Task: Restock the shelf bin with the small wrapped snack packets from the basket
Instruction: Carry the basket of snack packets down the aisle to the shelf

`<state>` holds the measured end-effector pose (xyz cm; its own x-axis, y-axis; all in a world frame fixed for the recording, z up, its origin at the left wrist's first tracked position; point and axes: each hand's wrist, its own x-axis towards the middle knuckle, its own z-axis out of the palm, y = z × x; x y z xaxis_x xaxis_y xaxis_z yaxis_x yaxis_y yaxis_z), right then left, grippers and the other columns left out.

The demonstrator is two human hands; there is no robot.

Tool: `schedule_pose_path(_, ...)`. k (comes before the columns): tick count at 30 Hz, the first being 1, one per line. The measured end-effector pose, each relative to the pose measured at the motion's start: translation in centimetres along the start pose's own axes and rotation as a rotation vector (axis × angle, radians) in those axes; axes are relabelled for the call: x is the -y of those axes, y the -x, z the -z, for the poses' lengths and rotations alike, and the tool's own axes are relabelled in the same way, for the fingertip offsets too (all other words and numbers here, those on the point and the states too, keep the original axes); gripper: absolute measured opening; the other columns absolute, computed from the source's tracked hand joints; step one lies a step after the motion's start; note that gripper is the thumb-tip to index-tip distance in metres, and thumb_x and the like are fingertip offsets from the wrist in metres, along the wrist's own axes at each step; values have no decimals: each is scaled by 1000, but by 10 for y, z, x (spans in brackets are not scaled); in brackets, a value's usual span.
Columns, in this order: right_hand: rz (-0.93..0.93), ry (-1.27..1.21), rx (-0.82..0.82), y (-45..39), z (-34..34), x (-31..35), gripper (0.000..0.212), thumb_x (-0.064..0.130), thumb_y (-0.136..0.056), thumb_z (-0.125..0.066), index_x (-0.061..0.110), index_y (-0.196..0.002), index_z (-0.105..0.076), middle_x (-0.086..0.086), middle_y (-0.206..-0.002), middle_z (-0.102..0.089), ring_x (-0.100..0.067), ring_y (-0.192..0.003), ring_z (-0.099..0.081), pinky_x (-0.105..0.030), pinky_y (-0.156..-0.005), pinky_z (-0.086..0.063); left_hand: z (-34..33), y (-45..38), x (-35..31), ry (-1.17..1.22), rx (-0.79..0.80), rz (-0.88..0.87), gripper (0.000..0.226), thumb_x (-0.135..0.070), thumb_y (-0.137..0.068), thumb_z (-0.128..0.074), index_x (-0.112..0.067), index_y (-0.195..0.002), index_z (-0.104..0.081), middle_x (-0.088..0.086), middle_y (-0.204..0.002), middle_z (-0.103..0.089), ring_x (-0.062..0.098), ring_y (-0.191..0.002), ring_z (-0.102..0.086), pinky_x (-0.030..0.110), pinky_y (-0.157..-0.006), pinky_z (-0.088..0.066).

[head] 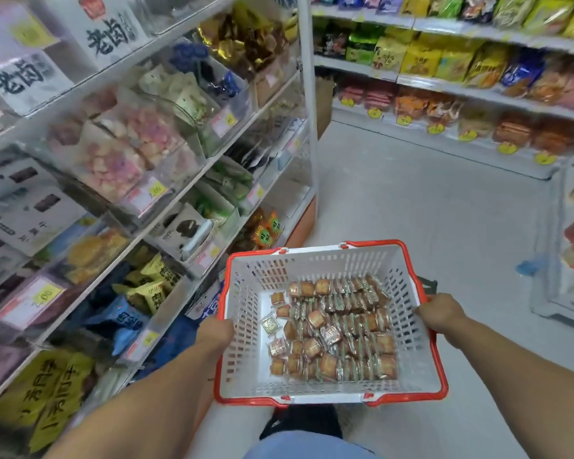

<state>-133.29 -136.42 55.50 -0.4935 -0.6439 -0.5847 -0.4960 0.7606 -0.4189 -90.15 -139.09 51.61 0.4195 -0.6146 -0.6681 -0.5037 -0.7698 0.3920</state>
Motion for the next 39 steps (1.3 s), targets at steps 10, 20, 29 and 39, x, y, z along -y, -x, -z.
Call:
schedule_pose_path(10, 136, 224, 45, -193, 63, 133, 16, 8, -90, -69, -3, -101, -69, -19, -94, -70, -35, -85, -67, -42, -78, -58, -67, -75, -122, 150, -11, 97, 36, -23, -103, -54, 5, -124, -60, 24, -110, -69, 38, -97, -68, 41, -90, -56)
schedule_pose_path(20, 266, 484, 132, -307, 71, 249, 24, 10, -89, -66, -2, -109, -72, -15, -93, -68, -31, -81, -65, -36, -74, -54, -110, -84, -169, 347, -13, 238, 32, -27, -100, -57, -6, -123, -67, 16, -112, -72, 30, -95, -69, 39, -82, -59)
schedule_pose_path(29, 349, 682, 296, -434, 11, 304, 24, 12, -90, -67, 2, -111, -72, -17, -103, -71, -34, -95, -67, -37, -86, -55, -190, -121, -180, 377, -82, 447, 21, -28, -97, -54, -13, -112, -59, 14, -109, -70, 24, -78, -62, 31, -66, -47)
schedule_pose_path(39, 432, 938, 463, -632, -126, 298, 27, 12, -91, -58, -1, -112, -69, -19, -109, -70, -33, -94, -65, -30, -77, -50, -350, -210, -190, 355, -88, 664, 22, -24, -100, -54, -8, -114, -58, 1, -83, -61, 14, -63, -58, 23, -48, -39)
